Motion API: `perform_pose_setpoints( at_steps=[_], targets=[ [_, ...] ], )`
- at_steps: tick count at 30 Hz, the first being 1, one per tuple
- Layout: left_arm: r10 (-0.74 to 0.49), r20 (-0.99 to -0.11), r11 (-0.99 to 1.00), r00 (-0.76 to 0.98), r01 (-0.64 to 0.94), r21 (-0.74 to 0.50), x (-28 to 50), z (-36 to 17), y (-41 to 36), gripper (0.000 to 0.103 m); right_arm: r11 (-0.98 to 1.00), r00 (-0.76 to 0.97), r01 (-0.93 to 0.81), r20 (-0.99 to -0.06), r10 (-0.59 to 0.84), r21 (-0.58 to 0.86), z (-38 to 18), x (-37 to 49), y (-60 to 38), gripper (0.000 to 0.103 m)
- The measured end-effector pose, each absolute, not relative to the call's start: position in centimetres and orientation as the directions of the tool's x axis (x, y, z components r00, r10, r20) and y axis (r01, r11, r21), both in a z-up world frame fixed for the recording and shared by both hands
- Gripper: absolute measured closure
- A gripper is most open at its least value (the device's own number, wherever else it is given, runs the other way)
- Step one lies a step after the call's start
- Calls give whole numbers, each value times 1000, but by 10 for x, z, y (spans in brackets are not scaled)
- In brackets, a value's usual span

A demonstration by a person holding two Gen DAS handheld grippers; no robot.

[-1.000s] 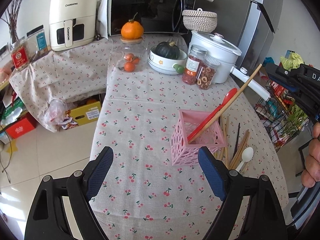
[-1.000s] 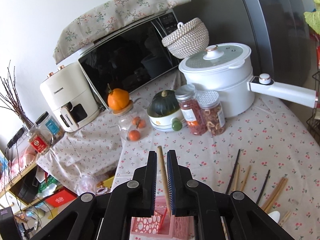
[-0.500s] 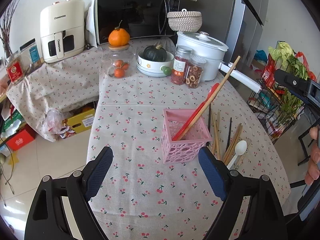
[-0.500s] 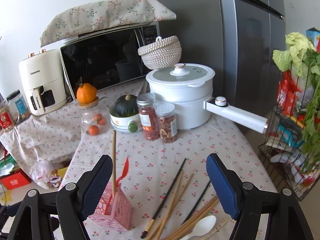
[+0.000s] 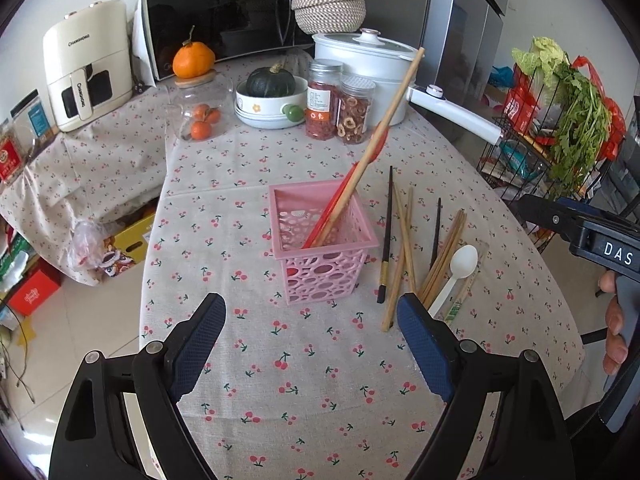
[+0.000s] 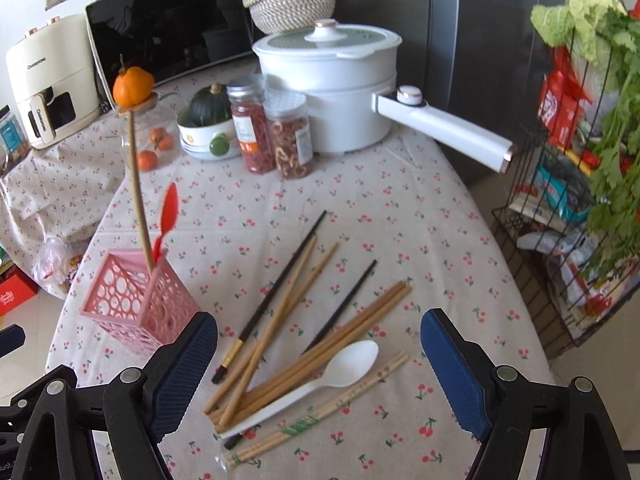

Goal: Organize utensils
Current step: 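Move both tools back over the remaining utensils, then grasp a wooden chopstick with left tool and lift it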

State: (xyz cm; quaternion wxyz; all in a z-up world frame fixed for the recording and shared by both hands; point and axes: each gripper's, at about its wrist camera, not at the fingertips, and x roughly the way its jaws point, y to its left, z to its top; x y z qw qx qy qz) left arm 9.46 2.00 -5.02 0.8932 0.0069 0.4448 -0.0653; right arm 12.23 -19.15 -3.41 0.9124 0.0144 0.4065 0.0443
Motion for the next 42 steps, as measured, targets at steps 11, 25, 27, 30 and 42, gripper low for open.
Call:
perform_pose_setpoints(
  at_steps=[11,25,27,30,42],
  targets=[
    [-142,-848,960,511,280,8,111,-63,-65,14,987,518,96,-853,62,129,-69,136,-273,15],
    [-77,-873,958,481,279,69,207,-99,-162,71,963,449,205,-891,66,174,-90,142,-332,15],
    [-55,-878,967,475,246,72,227,-107,-165,76,960,438,211,-896,76,185,-94,144,-335,15],
    [-38,-890,982,454,182,51,250,-119,-160,83,957,426,213,-900,89,196,-98,147,-337,15],
    [36,-905,993,425,86,80,293,-148,-154,91,950,445,200,-886,131,241,-94,155,-338,15]
  ],
)
